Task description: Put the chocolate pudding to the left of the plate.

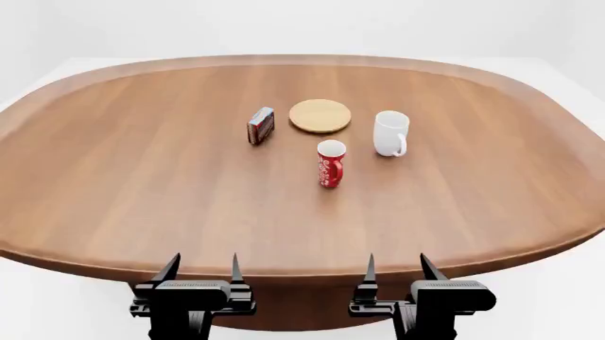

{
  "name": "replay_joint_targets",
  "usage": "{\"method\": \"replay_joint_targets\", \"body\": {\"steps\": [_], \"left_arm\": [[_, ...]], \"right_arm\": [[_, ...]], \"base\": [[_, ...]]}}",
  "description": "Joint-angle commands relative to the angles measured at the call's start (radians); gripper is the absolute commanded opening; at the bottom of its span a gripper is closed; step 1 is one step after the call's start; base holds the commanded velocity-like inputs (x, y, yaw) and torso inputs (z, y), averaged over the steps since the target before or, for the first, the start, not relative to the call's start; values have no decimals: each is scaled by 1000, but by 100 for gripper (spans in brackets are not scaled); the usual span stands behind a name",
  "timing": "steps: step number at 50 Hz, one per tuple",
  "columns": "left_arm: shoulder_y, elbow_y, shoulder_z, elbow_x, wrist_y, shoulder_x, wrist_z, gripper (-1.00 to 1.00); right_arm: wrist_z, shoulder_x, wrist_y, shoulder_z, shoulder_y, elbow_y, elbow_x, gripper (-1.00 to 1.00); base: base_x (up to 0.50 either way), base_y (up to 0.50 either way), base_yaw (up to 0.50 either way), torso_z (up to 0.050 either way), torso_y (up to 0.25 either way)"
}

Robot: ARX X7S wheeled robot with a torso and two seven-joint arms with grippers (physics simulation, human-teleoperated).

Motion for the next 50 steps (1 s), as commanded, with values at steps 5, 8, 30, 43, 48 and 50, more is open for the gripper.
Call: {"method": "replay_joint_targets", "body": {"steps": [5, 8, 30, 43, 48, 50], "left_arm": [[0, -1, 35, -31, 3, -31, -36, 100], [1, 3, 44, -39, 1, -38, -45, 100], [4, 2, 88, -72, 18, -74, -87, 100], [9, 9, 112, -76, 28, -91, -102, 100], [9, 12, 119, -80, 25, -96, -112, 100], [9, 12, 121, -82, 25, -99, -115, 100]], "right_arm": [[34, 31, -3, -38, -2, -2, 33, 100], [42, 39, -4, -47, -2, -2, 41, 100], [91, 74, -6, -89, -1, -3, 68, 100], [108, 88, -7, -105, 1, -2, 83, 100], [115, 93, -7, -112, 1, -4, 89, 100], [117, 95, -7, -114, 2, -3, 91, 100]], "base": [[0, 0, 0, 0, 0], [0, 0, 0, 0, 0], [0, 236, 0, 0, 0], [0, 500, 0, 0, 0], [0, 500, 0, 0, 0], [0, 500, 0, 0, 0]]}}
